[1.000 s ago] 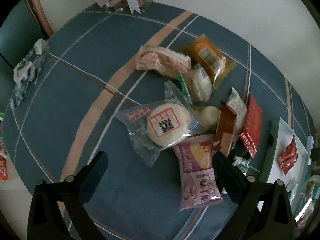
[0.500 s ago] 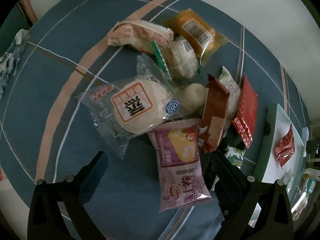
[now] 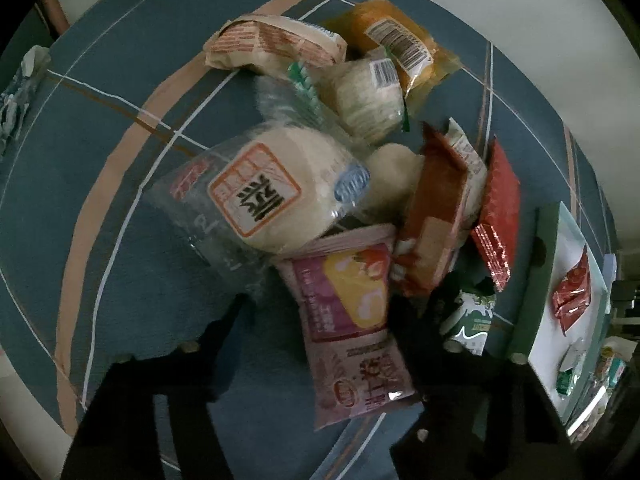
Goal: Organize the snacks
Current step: 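Grasp the green-white biscuit pack with the right tool while the left tool grasps the pink bread bag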
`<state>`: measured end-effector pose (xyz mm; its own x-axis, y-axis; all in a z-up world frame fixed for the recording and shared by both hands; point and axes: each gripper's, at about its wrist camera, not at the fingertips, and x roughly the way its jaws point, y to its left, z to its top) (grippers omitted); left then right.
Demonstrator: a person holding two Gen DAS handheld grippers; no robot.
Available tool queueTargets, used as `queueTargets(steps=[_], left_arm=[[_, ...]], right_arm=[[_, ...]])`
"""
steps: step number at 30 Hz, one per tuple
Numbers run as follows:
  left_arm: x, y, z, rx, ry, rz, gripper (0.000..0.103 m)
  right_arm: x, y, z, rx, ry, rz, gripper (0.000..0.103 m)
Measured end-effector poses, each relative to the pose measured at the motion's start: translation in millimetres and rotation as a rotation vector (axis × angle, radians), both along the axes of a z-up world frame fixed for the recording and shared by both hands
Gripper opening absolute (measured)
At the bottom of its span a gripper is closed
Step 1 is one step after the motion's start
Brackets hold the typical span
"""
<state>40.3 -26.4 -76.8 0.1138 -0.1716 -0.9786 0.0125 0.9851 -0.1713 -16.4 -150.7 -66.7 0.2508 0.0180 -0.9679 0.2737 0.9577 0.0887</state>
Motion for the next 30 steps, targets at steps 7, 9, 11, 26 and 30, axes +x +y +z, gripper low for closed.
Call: queueTargets(steps=[7,9,11,26,30], left_arm=[[-4,-9,-9,0.008,0.006,-0.023,0.045],[-5,-10,-8,0.010,0.004,-0.024,0.044],[-4,-12,-5,0.005,0.003,-0.016,0.041],[1,-2,45,-0.059,-0.099,0.011,0.039],[0,3,60,-0.083,-0.135,0.023,0.039]], right_arm=[[-1,8,-3,-0.044,-0.004,0.019,0.053],[-1,12,-3,-0.058,-0.005,0.020,0.049],[-2,12,-2,-0.063,-0.002,0.019,0.045],[1,1,14,-0.016,-0.037,-0.009,0.043],[1,-5,30,-0.002,-0.071,-0.019,0.042]])
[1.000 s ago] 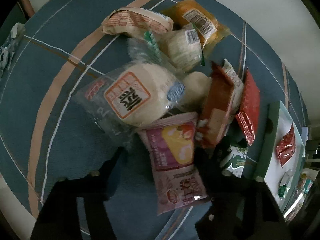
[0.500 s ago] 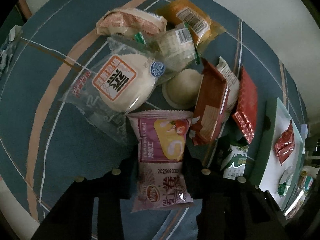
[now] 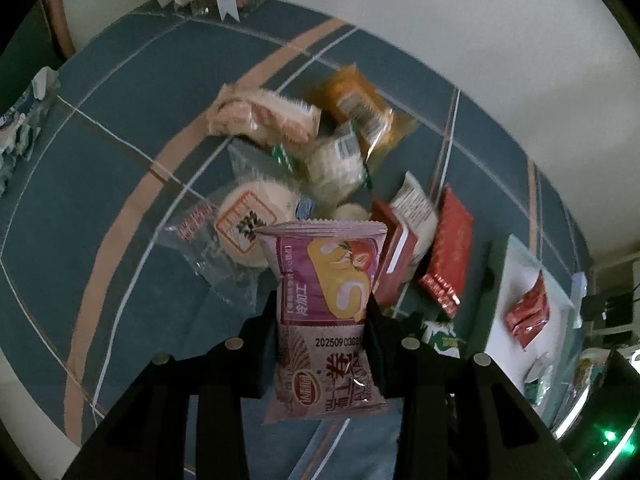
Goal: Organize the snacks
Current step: 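Grasp the green-white biscuit pack with the right tool while the left tool grasps the pink bread bag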
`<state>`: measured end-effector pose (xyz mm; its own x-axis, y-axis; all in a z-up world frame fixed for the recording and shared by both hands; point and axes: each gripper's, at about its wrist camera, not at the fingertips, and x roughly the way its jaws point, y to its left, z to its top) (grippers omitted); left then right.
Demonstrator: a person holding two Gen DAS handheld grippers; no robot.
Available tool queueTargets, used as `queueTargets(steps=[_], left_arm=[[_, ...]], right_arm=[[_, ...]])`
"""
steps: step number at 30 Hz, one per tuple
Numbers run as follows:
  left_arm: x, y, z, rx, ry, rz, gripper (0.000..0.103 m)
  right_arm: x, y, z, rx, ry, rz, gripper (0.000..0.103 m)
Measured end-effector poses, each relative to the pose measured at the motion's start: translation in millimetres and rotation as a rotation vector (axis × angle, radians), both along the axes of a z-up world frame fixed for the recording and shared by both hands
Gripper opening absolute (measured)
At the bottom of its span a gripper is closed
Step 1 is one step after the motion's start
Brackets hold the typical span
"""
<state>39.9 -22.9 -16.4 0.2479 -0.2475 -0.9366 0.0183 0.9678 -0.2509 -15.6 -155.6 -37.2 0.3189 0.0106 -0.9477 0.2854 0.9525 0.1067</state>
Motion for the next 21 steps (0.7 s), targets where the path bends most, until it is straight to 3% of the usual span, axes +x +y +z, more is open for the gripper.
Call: queueTargets(steps=[12,21], left_arm=[[-8,12,42,-0.060,-0.108,0.000,0.039],[-14,-5,47,-0.056,-0.123,-0.052,0.039]], right_arm=[[-18,-19,53,-0.014,-0.115,-0.032,0.043],[-23,-33,50,-0.005,-0.100,-0.078,0.043]])
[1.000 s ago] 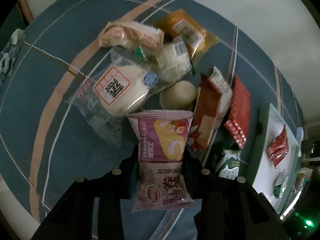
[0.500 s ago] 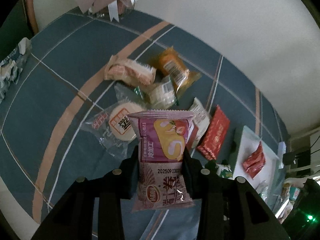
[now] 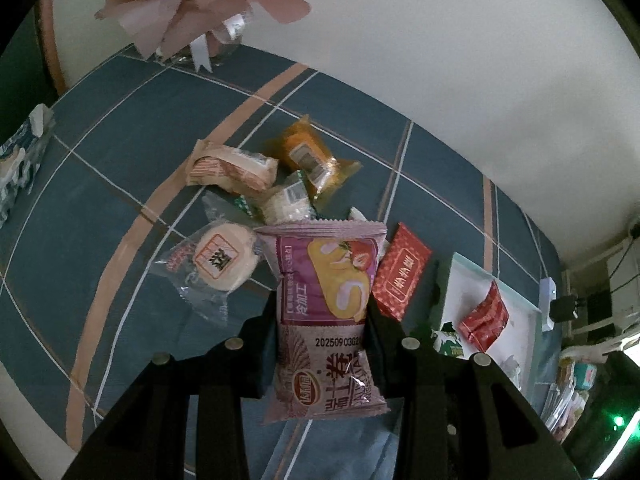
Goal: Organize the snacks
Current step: 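Grasp the green-white biscuit pack with the right tool while the left tool grasps the pink bread bag, then carry both packs into the white tray and open both tools to release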
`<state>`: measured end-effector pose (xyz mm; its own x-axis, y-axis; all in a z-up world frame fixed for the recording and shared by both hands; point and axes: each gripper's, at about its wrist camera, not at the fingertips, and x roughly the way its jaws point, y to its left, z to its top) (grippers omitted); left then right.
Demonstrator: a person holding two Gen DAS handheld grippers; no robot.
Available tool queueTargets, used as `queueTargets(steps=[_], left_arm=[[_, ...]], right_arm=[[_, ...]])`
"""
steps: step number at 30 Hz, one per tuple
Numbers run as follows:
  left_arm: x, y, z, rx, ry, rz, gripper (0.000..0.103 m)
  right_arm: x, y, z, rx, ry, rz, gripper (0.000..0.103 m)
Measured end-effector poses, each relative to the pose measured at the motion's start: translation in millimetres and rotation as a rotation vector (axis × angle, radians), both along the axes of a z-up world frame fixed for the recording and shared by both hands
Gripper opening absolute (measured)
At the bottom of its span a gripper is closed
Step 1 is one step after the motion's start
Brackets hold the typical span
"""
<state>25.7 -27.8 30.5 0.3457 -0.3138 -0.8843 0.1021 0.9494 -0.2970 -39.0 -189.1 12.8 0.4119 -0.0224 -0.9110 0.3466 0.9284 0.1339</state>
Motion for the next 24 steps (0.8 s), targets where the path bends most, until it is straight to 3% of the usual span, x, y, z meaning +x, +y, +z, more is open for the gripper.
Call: queueTargets(steps=[12,24], left_arm=[[-18,-40,6,0.018,-0.024,-0.092,0.039],[-65,-136,-2,0.082,-0.036,-0.361,0.039]], right_arm=[[-29,-68,4,0.020,0.008,-0.173,0.043],[-83,-157,6,-0.064,0.066,-0.432,0.043]])
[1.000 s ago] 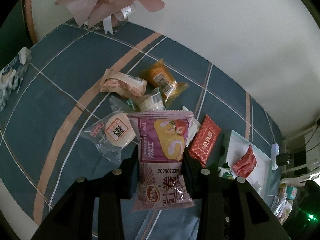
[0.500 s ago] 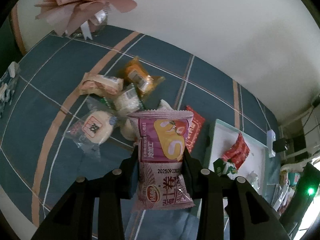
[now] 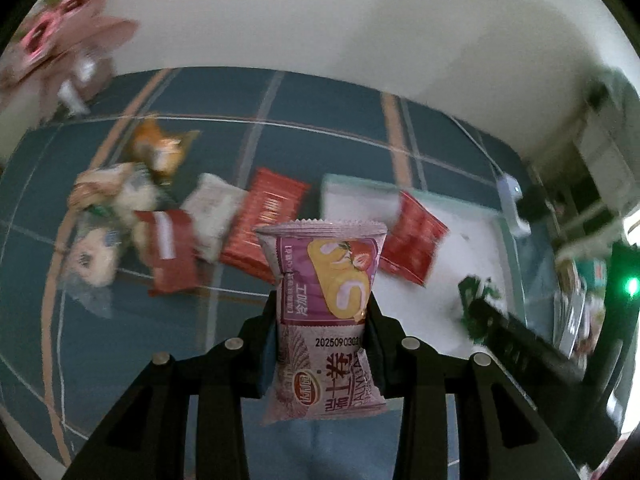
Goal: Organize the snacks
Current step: 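Carry both packs into the white tray and open both tools to release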
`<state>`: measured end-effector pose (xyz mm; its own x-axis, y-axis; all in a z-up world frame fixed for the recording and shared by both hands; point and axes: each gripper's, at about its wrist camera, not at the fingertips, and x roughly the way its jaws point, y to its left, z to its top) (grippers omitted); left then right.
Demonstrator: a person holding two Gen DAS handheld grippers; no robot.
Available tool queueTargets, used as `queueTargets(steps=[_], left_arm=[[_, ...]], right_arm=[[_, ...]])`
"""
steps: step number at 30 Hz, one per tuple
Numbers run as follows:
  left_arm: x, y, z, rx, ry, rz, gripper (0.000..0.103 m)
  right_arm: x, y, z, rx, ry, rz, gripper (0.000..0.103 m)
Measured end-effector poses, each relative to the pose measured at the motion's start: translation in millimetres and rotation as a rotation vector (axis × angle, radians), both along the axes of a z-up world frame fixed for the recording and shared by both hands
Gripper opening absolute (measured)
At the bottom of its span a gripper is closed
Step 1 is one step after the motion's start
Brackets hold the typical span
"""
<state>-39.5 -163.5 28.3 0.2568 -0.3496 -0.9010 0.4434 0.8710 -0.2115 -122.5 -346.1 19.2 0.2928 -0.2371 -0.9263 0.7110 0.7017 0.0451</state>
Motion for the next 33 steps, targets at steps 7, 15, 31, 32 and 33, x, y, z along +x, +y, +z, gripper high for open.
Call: queueTargets(steps=[7,15,31,32,33], left_arm=[[-27,-47,-19,0.058,-0.003,-0.140,0.039],[-36,-70,-47,0.135,-0.002,-0.189,0.039],[-33,-82,-81,0.173,-0.011,-0.193,0.039],[-33,-82,-82,0.171,-0.010,-0.194,0.039],[-34,-82,-82,0.168,-0.008,-0.193,0.039]], right_arm=[[-25,-34,1,-0.056,0.058,-0.124,0.043],[-46,-60,-9,-0.051,0.110,-0.224,0.043],[-49,-69,-42,0.027,0.181,-0.244,0.043],[-49,-69,-42,0.030,0.182,-0.244,0.043],[-49,-70,-44,0.035,0.183,-0.244,0.043]])
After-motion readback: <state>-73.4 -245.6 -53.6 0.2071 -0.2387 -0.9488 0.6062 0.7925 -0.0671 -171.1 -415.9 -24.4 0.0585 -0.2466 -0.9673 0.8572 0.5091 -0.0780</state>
